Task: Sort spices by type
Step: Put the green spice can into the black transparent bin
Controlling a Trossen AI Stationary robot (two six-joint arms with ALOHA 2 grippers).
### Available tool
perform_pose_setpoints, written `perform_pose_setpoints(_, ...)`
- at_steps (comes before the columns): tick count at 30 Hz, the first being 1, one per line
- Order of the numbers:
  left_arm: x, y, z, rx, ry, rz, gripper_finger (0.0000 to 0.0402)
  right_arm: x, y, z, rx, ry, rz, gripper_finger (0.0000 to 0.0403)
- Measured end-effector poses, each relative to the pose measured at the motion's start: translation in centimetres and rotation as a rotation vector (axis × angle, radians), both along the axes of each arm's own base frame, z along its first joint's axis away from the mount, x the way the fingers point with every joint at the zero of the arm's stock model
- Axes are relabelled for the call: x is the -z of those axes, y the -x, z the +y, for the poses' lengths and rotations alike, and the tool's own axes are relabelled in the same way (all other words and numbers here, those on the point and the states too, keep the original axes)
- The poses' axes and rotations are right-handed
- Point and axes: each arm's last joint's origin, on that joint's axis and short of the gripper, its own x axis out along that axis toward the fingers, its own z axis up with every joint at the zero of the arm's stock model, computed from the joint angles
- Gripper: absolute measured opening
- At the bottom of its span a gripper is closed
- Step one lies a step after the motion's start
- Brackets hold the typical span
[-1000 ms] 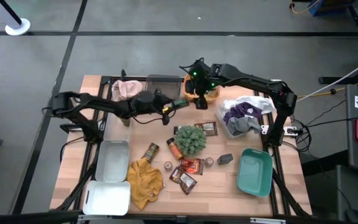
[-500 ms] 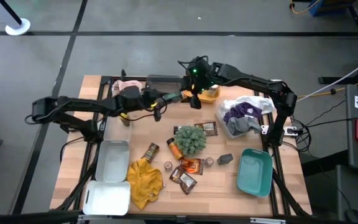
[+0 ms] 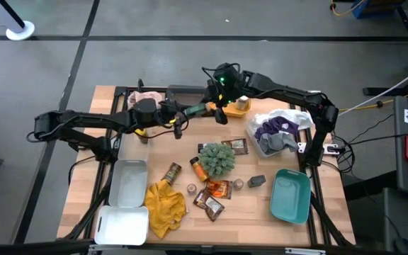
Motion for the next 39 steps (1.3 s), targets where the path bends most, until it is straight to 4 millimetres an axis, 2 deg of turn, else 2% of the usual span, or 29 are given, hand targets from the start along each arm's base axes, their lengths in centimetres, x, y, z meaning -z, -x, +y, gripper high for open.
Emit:
perform_pose_setpoints(8, -0.1, 0.0, 0.0, -0.001, 0.01, -0.012, 0.0129, 0.0, 0.0, -0.1, -0.003, 0.019, -0.006, 0.0131)
perform_pose_setpoints(18, 0.4, 0.1, 0.1, -0.01, 0.029, 0.041, 0.013, 0.1, -0.2, -0.2, 0.025, 0.068, -0.007, 0.0128)
perform_pose_setpoints(23, 0.4, 0.1, 0.3, -0.014, 0.03, 0.041, 0.013, 0.1, -0.2, -0.2, 0.031, 0.068, -0.001, 0.0144)
perform_pose_setpoints(26, 0.5, 0.2, 0.4, -0.017, 0.038, 0.048, 0.013, 0.4, -0.3, -0.3, 0.03, 0.064, 0.004, 0.0137)
perform_pose_setpoints(35, 1.1, 0.3, 0.6, -0.033, 0.07, 0.084, 0.0131, 2.3, -1.4, -0.8, 0.02, 0.042, 0.041, 0.0134)
perform_pose_setpoints(39, 1.2, 0.4, 0.7, -0.089, 0.074, 0.09, 0.0158, 2.8, -1.6, -1.0, 0.04, 0.042, 0.061, 0.0133)
